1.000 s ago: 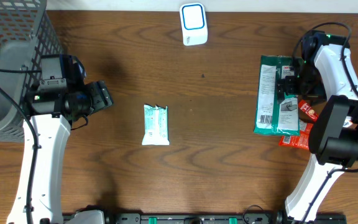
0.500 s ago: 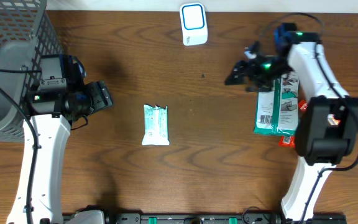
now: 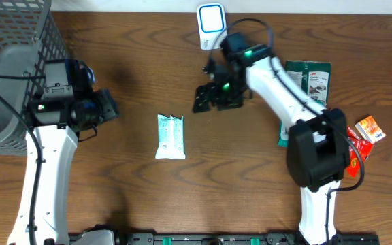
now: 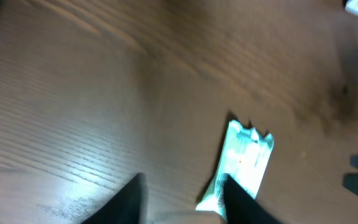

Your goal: Scan the item barcode

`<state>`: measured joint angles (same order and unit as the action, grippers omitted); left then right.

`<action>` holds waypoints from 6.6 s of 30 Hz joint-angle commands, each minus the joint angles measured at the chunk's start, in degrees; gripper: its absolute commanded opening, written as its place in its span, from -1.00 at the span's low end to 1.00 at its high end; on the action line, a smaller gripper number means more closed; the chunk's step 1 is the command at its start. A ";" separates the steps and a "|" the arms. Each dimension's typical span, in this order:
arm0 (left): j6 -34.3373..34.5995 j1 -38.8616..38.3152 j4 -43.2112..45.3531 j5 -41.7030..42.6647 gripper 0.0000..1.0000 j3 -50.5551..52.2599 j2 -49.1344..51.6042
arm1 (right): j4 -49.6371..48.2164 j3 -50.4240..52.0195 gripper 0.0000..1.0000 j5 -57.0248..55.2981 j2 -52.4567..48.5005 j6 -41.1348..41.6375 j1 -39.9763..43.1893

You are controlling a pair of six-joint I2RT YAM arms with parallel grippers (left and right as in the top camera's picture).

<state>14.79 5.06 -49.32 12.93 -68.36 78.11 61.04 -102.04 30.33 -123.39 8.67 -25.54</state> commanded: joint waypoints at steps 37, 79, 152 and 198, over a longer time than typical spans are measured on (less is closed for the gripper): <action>10.38 -17.68 19.89 -2.01 -0.72 18.21 11.87 | -17.05 10.60 0.32 -4.33 -0.70 13.35 -10.05; 10.60 -15.15 21.49 0.94 -0.59 14.05 15.39 | -26.53 18.43 0.03 2.93 -0.70 18.49 -11.61; 9.51 4.94 11.15 -3.37 0.65 15.30 -7.37 | -32.79 26.88 -0.99 -23.34 26.14 -12.46 -8.57; 9.51 4.94 11.15 -3.37 0.68 15.30 -7.37 | -67.82 -17.05 -0.98 -68.83 -14.03 -72.91 -7.50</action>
<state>25.06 9.76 -38.15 10.13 -52.56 70.52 -1.83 -118.48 -34.72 -133.12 -55.00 -32.84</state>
